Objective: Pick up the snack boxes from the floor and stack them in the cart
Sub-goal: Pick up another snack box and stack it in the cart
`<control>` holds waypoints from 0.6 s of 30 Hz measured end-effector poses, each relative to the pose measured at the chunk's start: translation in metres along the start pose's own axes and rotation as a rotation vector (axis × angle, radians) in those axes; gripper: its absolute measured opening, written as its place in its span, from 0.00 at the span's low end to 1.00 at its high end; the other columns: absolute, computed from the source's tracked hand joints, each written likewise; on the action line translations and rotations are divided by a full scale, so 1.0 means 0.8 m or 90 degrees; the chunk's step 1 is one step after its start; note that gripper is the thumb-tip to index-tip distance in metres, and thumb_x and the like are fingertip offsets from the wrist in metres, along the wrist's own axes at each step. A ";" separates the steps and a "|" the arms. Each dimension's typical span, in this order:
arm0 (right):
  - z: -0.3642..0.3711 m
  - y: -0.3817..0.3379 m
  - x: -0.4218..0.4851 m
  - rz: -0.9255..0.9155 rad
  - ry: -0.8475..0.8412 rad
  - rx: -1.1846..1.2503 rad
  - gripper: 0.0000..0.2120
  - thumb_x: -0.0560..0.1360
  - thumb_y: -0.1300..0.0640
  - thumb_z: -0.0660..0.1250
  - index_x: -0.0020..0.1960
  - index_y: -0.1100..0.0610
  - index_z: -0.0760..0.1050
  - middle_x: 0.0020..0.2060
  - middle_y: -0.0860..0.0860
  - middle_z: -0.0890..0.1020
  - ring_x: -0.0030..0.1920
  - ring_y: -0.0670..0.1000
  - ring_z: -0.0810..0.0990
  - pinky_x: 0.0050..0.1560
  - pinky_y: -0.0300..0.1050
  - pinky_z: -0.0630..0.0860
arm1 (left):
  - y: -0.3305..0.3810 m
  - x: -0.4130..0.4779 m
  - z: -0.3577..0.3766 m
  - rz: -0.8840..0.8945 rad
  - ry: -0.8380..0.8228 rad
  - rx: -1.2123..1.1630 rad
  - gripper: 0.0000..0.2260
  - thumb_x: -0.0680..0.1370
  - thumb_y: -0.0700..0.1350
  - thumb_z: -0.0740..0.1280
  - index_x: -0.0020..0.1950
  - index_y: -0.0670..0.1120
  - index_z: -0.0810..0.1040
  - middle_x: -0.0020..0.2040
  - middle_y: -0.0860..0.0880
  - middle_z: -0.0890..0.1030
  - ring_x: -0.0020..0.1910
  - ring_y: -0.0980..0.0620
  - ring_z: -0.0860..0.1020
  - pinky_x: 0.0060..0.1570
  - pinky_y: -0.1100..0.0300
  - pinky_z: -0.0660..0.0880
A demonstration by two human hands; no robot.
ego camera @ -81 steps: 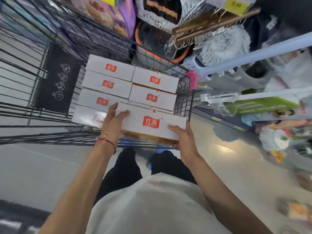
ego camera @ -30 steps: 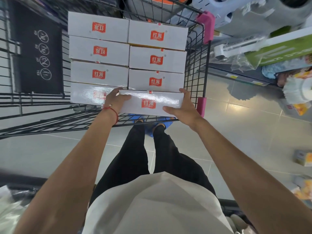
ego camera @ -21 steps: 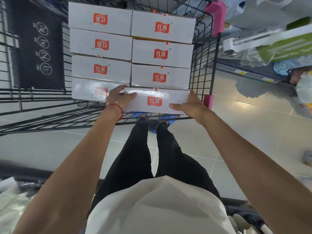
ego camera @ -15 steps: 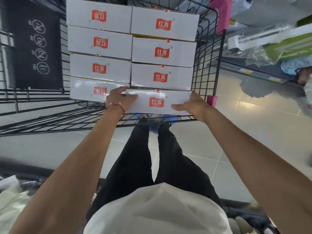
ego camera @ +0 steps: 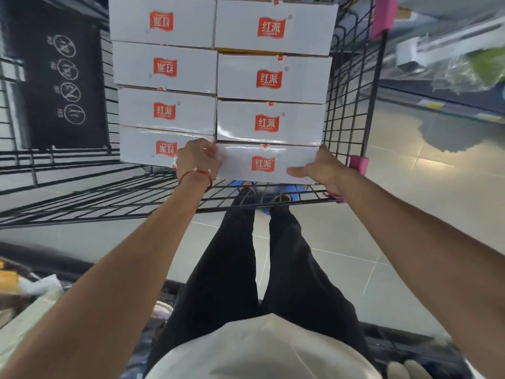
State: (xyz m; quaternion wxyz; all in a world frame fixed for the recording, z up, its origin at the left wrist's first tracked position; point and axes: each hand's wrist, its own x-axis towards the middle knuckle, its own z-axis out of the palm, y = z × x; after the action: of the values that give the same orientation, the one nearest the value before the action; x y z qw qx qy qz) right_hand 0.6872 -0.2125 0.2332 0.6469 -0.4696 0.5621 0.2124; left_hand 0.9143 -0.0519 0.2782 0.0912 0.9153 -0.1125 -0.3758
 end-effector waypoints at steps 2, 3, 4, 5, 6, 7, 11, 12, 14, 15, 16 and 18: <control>0.000 0.000 0.003 0.001 0.006 0.013 0.36 0.69 0.66 0.81 0.73 0.57 0.70 0.62 0.51 0.81 0.58 0.48 0.80 0.62 0.41 0.75 | 0.000 0.000 0.001 0.002 0.003 0.012 0.10 0.73 0.40 0.74 0.50 0.54 0.82 0.51 0.50 0.85 0.51 0.50 0.82 0.52 0.60 0.75; 0.001 -0.001 0.004 0.008 0.008 0.020 0.37 0.69 0.66 0.82 0.73 0.57 0.69 0.62 0.51 0.81 0.59 0.48 0.80 0.63 0.42 0.75 | -0.001 0.000 0.003 0.006 0.002 0.014 0.10 0.73 0.40 0.74 0.51 0.53 0.82 0.52 0.49 0.85 0.52 0.49 0.82 0.53 0.60 0.75; 0.003 0.000 0.008 0.013 0.008 0.022 0.38 0.68 0.65 0.83 0.73 0.57 0.69 0.62 0.51 0.81 0.60 0.49 0.80 0.65 0.44 0.75 | -0.001 -0.002 0.002 0.007 -0.005 0.017 0.11 0.73 0.39 0.74 0.53 0.51 0.83 0.52 0.49 0.85 0.52 0.49 0.82 0.54 0.59 0.75; 0.004 -0.001 0.008 0.018 0.004 0.022 0.40 0.67 0.64 0.83 0.73 0.57 0.68 0.63 0.51 0.81 0.62 0.50 0.80 0.68 0.46 0.75 | 0.000 -0.003 0.002 0.010 -0.011 0.012 0.12 0.73 0.38 0.74 0.54 0.49 0.83 0.52 0.49 0.85 0.53 0.49 0.82 0.56 0.59 0.75; 0.003 0.000 0.011 0.019 0.005 0.020 0.41 0.66 0.63 0.84 0.73 0.57 0.68 0.63 0.52 0.81 0.63 0.51 0.80 0.70 0.48 0.75 | 0.000 -0.004 0.002 0.011 -0.015 0.002 0.13 0.72 0.37 0.74 0.56 0.47 0.83 0.52 0.48 0.85 0.53 0.50 0.82 0.56 0.60 0.75; 0.002 -0.002 0.010 0.021 0.004 0.015 0.41 0.66 0.63 0.84 0.73 0.57 0.68 0.63 0.52 0.81 0.64 0.52 0.80 0.70 0.49 0.75 | 0.000 -0.006 0.001 0.014 -0.018 -0.006 0.14 0.72 0.37 0.74 0.57 0.46 0.83 0.52 0.48 0.85 0.54 0.50 0.82 0.55 0.62 0.75; 0.002 -0.001 0.012 0.016 0.014 -0.036 0.46 0.65 0.57 0.86 0.75 0.57 0.65 0.67 0.51 0.78 0.68 0.54 0.77 0.73 0.52 0.73 | 0.001 -0.015 -0.003 0.007 -0.033 -0.018 0.17 0.72 0.37 0.74 0.60 0.45 0.82 0.56 0.47 0.84 0.57 0.49 0.81 0.60 0.61 0.75; 0.003 -0.001 0.012 0.010 0.019 -0.056 0.46 0.65 0.55 0.86 0.76 0.57 0.64 0.68 0.52 0.77 0.68 0.54 0.76 0.73 0.53 0.72 | 0.001 -0.016 -0.002 0.003 -0.034 -0.021 0.17 0.72 0.37 0.74 0.61 0.45 0.81 0.57 0.46 0.84 0.58 0.48 0.81 0.62 0.59 0.75; 0.004 0.001 0.009 0.001 0.040 -0.083 0.46 0.66 0.53 0.85 0.76 0.58 0.64 0.69 0.53 0.76 0.69 0.55 0.75 0.74 0.54 0.72 | 0.002 -0.019 0.000 0.002 -0.039 -0.020 0.18 0.72 0.37 0.74 0.62 0.46 0.81 0.58 0.46 0.83 0.59 0.47 0.80 0.63 0.59 0.74; 0.006 -0.002 0.003 -0.002 0.055 -0.096 0.46 0.66 0.53 0.85 0.76 0.59 0.64 0.69 0.53 0.75 0.70 0.56 0.74 0.73 0.54 0.72 | 0.001 -0.019 0.001 0.006 -0.043 -0.017 0.18 0.73 0.37 0.74 0.62 0.46 0.81 0.59 0.46 0.83 0.60 0.46 0.79 0.63 0.60 0.73; 0.008 -0.002 0.000 -0.008 0.067 -0.118 0.46 0.67 0.52 0.85 0.76 0.59 0.64 0.70 0.54 0.75 0.70 0.56 0.74 0.73 0.53 0.72 | 0.001 -0.020 0.001 0.012 -0.047 -0.013 0.18 0.73 0.37 0.73 0.63 0.45 0.81 0.59 0.46 0.83 0.61 0.46 0.79 0.64 0.59 0.72; 0.013 -0.005 -0.009 -0.024 0.104 -0.168 0.43 0.66 0.50 0.85 0.74 0.59 0.68 0.68 0.55 0.77 0.68 0.57 0.76 0.70 0.52 0.74 | -0.001 -0.021 0.001 0.019 -0.054 -0.006 0.18 0.74 0.38 0.72 0.64 0.45 0.80 0.60 0.46 0.82 0.62 0.45 0.78 0.67 0.57 0.72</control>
State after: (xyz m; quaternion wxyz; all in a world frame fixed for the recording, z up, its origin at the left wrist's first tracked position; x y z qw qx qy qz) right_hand 0.6936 -0.2039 0.2405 0.5357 -0.5764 0.5712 0.2332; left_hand 0.9024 -0.0469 0.2886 0.0959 0.8963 -0.1280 -0.4137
